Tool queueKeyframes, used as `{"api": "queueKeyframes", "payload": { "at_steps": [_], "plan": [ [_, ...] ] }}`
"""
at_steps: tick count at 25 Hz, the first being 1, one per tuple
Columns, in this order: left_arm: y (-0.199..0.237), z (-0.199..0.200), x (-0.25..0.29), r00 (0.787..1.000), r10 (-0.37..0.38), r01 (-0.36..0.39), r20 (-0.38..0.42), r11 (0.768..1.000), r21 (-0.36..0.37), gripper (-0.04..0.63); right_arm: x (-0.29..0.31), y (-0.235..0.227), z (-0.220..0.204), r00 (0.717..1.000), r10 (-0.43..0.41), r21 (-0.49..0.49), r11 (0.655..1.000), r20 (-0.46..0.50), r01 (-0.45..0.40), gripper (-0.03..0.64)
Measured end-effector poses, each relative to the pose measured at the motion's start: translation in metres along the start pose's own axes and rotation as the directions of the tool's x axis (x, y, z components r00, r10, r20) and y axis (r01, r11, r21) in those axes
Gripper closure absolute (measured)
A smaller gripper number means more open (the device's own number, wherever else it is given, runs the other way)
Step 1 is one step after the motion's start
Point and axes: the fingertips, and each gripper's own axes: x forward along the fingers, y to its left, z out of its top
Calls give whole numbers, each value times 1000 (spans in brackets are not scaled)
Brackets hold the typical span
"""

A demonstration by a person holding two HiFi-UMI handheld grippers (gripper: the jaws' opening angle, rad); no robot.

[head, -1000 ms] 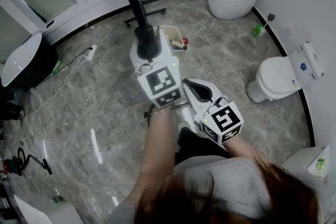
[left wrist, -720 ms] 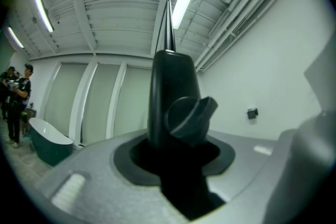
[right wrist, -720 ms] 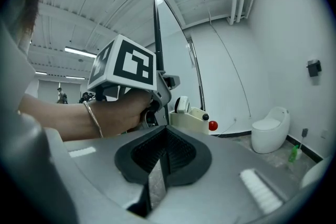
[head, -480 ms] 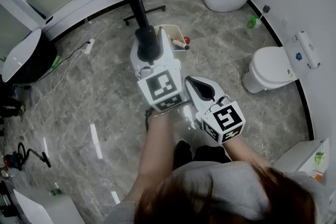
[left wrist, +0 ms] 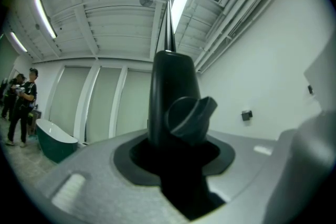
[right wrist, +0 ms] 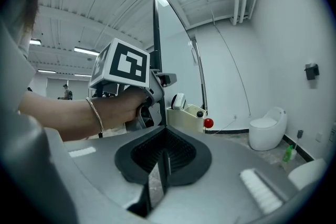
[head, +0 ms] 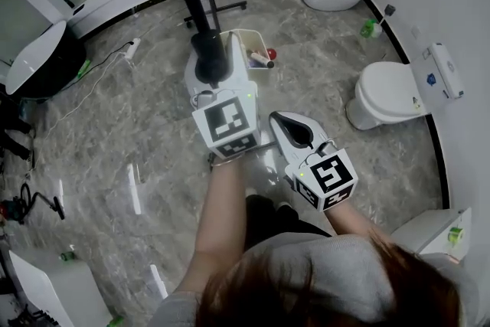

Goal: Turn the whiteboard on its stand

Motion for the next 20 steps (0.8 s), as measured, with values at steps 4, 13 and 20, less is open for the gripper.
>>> {"api": "queueKeyframes", "payload": {
  "at_steps": [4,13,20],
  "plan": [
    [-18,2,-22,1000,11,-11,-4,1000,0,437,-27,6,-4,1000,27,-3,1000,6,-27,614],
    [-45,14,-62,1000,2,-2,4,1000,-2,431,-62,17,-10,998,57,-24,998,5,-57,614],
    [-57,19,-94,1000,-4,4,2,1000,-12,425,-82,26,-17,999,20,-39,999,-25,-21,614]
  ]
}}
